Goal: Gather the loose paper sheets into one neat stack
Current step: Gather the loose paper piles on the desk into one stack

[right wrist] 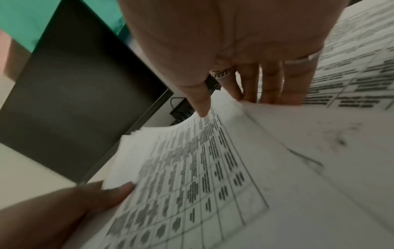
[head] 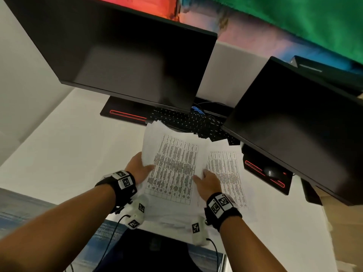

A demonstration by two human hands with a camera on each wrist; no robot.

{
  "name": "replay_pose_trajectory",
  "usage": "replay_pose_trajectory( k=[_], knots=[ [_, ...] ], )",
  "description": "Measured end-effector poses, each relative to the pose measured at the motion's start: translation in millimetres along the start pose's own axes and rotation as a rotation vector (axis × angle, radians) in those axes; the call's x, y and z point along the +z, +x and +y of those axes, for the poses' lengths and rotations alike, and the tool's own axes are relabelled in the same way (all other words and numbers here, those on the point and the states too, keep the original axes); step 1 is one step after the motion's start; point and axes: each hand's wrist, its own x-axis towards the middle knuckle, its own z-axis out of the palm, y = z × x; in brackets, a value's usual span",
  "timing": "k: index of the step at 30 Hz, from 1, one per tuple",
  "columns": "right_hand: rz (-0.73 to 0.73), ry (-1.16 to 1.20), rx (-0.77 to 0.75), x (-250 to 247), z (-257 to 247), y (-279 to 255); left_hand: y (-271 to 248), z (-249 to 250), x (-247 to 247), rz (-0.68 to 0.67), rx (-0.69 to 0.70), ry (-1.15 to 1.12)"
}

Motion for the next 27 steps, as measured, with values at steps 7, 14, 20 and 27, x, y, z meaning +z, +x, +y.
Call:
replay_pose_trajectory(
  k=[7, 14, 20, 27],
  knots=[
    [0.044, 0.494, -0.12, -72, -40, -28, -27, 50, -48, -0.046, 0.184, -0.407],
    [0.19, 0.867, -0.482, -118, -96, -70, -50, 104, -78, 0.102, 0.408, -0.509],
    [0.176, 0.715, -0.382, -89, -76, -56, -40, 79, -37, 0.124, 0.294, -0.313],
    [0.235, -0.06, 0.176, -78, 24, -5, -26, 72, -33, 0.221, 0.236, -0.232]
  ],
)
